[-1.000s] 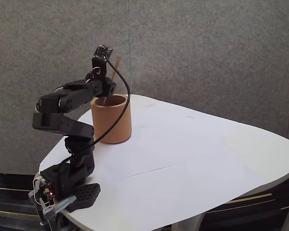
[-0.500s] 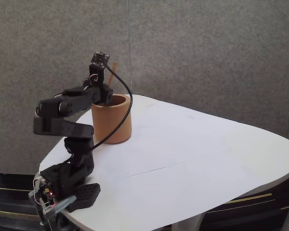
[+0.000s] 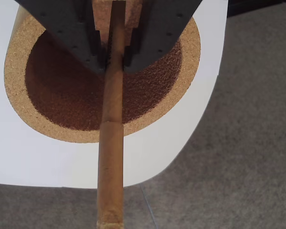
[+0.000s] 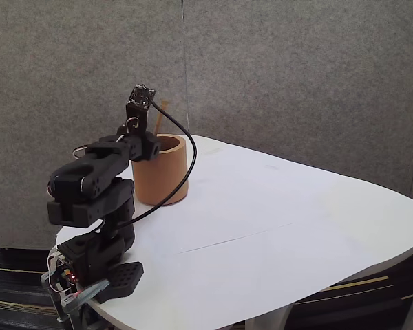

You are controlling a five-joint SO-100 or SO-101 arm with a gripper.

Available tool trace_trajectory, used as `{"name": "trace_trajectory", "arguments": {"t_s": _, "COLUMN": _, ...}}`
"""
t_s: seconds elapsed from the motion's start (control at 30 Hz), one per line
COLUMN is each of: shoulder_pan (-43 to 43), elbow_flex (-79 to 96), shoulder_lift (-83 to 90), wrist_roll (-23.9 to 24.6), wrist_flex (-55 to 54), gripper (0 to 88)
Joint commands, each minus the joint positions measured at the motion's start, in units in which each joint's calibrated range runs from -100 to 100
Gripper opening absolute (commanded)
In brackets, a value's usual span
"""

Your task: Grab the pen and put it in the pen holder.

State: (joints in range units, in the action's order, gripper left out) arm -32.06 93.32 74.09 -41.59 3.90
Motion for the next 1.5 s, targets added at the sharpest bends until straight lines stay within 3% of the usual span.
{"name": "trace_trajectory", "arguments": {"t_s": 0.0, "shoulder_pan": 0.5, "elbow_flex": -0.4, "shoulder_lift": 2.6, "wrist_roll": -0.2, "wrist_flex": 4.4, "gripper": 0.7}}
{"name": "trace_trajectory", "arguments": {"t_s": 0.17, "shoulder_pan": 0.5, "elbow_flex": -0.4, "shoulder_lift": 4.8, "wrist_roll": -0.2, "wrist_flex": 9.8, "gripper": 0.7}}
{"name": "trace_trajectory", "arguments": {"t_s": 0.5, "shoulder_pan": 0.6, "elbow_flex": -0.4, "shoulder_lift": 4.9, "wrist_roll": -0.2, "wrist_flex": 10.2, "gripper": 1.7}}
{"name": "trace_trajectory", "arguments": {"t_s": 0.73, "shoulder_pan": 0.7, "elbow_flex": -0.3, "shoulder_lift": 4.9, "wrist_roll": 0.0, "wrist_flex": 10.2, "gripper": 27.8}}
{"name": "trace_trajectory", "arguments": {"t_s": 0.83, "shoulder_pan": 0.7, "elbow_flex": -0.4, "shoulder_lift": 4.9, "wrist_roll": 0.0, "wrist_flex": 10.2, "gripper": 34.6}}
{"name": "trace_trajectory", "arguments": {"t_s": 1.47, "shoulder_pan": 1.6, "elbow_flex": -8.8, "shoulder_lift": 8.2, "wrist_roll": 0.1, "wrist_flex": 9.6, "gripper": 35.5}}
